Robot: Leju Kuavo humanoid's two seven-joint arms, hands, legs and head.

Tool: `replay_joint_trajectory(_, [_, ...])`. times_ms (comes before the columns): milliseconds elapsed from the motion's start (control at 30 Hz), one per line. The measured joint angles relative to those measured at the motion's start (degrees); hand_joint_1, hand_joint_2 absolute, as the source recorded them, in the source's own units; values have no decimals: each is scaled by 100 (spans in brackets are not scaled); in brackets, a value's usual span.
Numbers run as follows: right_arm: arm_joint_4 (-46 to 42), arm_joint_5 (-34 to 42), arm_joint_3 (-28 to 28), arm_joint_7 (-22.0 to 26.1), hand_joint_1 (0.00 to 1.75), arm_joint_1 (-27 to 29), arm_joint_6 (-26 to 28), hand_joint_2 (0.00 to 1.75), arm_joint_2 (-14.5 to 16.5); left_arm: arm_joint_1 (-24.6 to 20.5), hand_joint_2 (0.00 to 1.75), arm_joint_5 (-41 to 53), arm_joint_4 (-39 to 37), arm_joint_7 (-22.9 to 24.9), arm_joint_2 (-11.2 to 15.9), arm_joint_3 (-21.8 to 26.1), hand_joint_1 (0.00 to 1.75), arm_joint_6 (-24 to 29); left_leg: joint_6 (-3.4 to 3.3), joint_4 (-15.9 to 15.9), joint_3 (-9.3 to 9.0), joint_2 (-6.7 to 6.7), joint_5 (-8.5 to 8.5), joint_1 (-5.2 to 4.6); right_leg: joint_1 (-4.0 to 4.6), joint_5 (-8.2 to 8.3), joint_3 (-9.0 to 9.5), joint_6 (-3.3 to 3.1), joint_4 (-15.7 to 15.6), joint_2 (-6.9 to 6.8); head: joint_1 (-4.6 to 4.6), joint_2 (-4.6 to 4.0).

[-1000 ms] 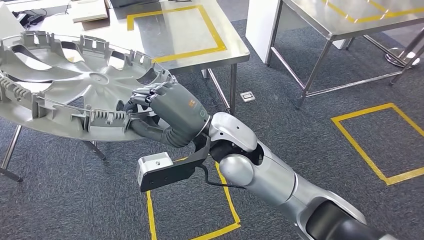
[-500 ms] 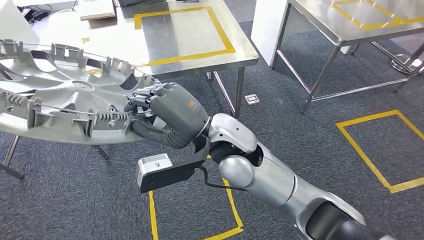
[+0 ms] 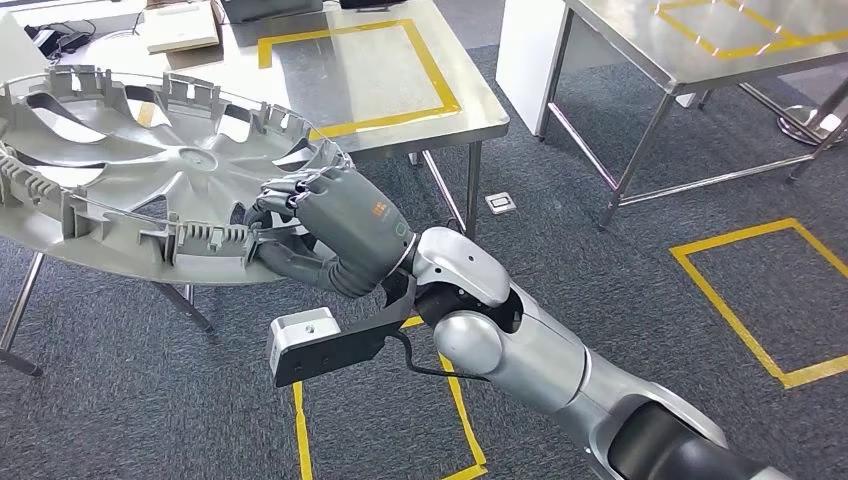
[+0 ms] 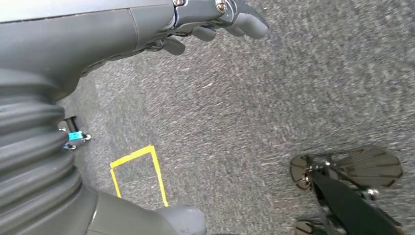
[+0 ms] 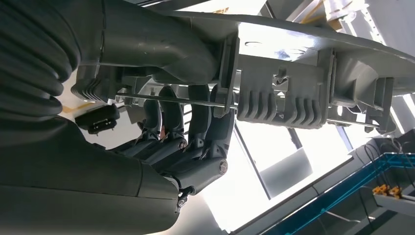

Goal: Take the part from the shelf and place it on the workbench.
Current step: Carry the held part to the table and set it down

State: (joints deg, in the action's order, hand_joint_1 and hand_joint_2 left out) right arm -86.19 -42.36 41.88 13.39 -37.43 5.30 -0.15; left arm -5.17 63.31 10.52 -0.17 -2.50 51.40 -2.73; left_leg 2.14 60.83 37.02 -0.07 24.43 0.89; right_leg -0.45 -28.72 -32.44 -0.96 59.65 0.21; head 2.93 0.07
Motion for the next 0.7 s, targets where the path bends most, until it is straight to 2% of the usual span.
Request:
replay_joint_trajectory(100, [-2,-2,-3,0,175,-3,1,175,2,-2,175,14,1,0,-2,3,0,0,-133,-113,-60,-7,51,-20,9,-37,10,101,-21,0,6,0])
replay_joint_trajectory(167, [-4,-2,-4,1,175,-6,-1,175,1,4,175,28,2,0,-3,4,0,0,-219,-135,-92,-10,70,-13,-2,-140,-53,163,131,-1,12,0])
replay_joint_trajectory(200, [-5,-2,-5,2,175,-7,-1,175,1,0,175,34,2,-1,-2,5,0,0,-256,-147,-110,-10,80,-6,-5,-256,-173,183,367,-1,19,0])
replay_joint_trajectory(267, [-4,-2,-7,5,175,1,-1,175,-1,-5,175,43,3,-1,2,5,0,0,-304,-146,-133,-11,119,-20,-2,-547,-609,201,1139,-2,32,1])
replay_joint_trajectory(300, [-4,-2,-7,7,175,9,-1,175,-2,-5,175,46,3,-2,3,5,0,0,-317,-144,-150,-13,139,-28,-2,-621,-825,202,1475,-2,35,1])
replay_joint_trajectory(333, [-3,-2,-7,7,175,16,-2,175,-2,-4,175,49,2,-2,3,5,0,0,-324,-143,-177,-19,163,-37,-1,-577,-960,196,1627,-1,35,1])
replay_joint_trajectory(367, [-3,-2,-7,8,175,19,-3,175,-3,-2,175,50,2,-2,3,5,0,0,-323,-141,-205,-24,185,-42,0,-463,-1005,186,1612,-2,35,0])
replay_joint_trajectory(433, [-3,-2,-7,7,175,21,-5,175,-3,0,175,51,1,-2,3,5,0,0,-319,-141,-252,-34,215,-46,3,-207,-943,165,1360,-1,36,0])
replay_joint_trajectory(500, [-3,-1,-7,8,175,15,-5,175,-3,-3,175,54,0,-10,-3,5,0,0,-287,-136,-307,-48,267,-53,32,117,-656,103,671,-3,31,0])
replay_joint_trajectory(567, [-2,-3,-8,7,175,2,-3,175,-3,-9,175,58,-1,-20,-7,7,0,0,-220,-134,-349,-63,325,-58,70,336,-374,39,35,-3,23,0])
replay_joint_trajectory(600, [-1,-4,-9,7,175,-3,-2,175,-3,-12,175,60,-1,-22,-7,9,0,0,-184,-141,-354,-64,337,-58,82,296,-348,26,0,1,19,0])
replay_joint_trajectory(700, [-5,-7,-9,4,175,-11,-4,175,0,-15,175,62,9,-28,8,19,0,0,-87,-61,-359,-52,413,-57,41,277,-239,-39,-86,7,-1,0])
